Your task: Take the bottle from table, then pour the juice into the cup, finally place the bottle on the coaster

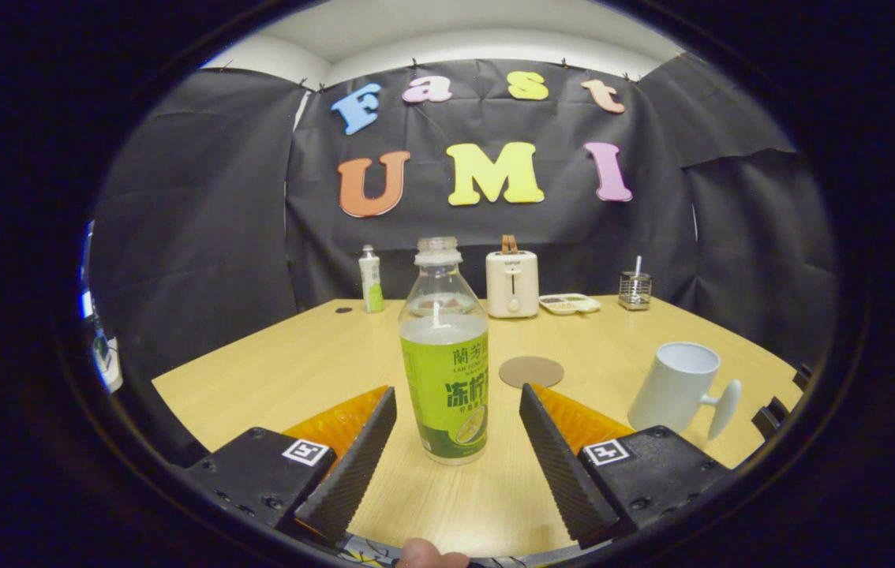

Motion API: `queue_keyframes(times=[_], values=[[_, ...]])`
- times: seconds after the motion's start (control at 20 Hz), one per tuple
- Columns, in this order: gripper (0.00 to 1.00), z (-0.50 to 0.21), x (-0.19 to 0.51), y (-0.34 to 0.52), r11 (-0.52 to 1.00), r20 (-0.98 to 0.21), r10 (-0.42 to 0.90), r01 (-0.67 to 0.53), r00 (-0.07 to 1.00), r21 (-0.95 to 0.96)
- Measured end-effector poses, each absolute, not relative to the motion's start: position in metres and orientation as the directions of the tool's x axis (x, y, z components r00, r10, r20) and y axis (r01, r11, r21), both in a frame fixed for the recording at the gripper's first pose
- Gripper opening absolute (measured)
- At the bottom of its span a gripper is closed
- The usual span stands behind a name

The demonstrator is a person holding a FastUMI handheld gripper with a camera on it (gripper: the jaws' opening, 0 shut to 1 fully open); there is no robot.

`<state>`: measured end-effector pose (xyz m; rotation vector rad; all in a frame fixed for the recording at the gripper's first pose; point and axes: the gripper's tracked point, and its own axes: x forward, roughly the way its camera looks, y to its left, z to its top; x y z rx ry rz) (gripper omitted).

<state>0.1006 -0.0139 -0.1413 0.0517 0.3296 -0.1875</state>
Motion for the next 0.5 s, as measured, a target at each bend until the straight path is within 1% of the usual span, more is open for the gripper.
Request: queue_keyframes(times=[0.15,0.5], values=[[1.00,-0.155,0.118,-0.016,0.981,-0.374,-0.186,0.196,0.909,-0.013],[1.00,-0.158,0.146,-0.014,0.982,-0.393,-0.182,0.188,0.901,-0.023]])
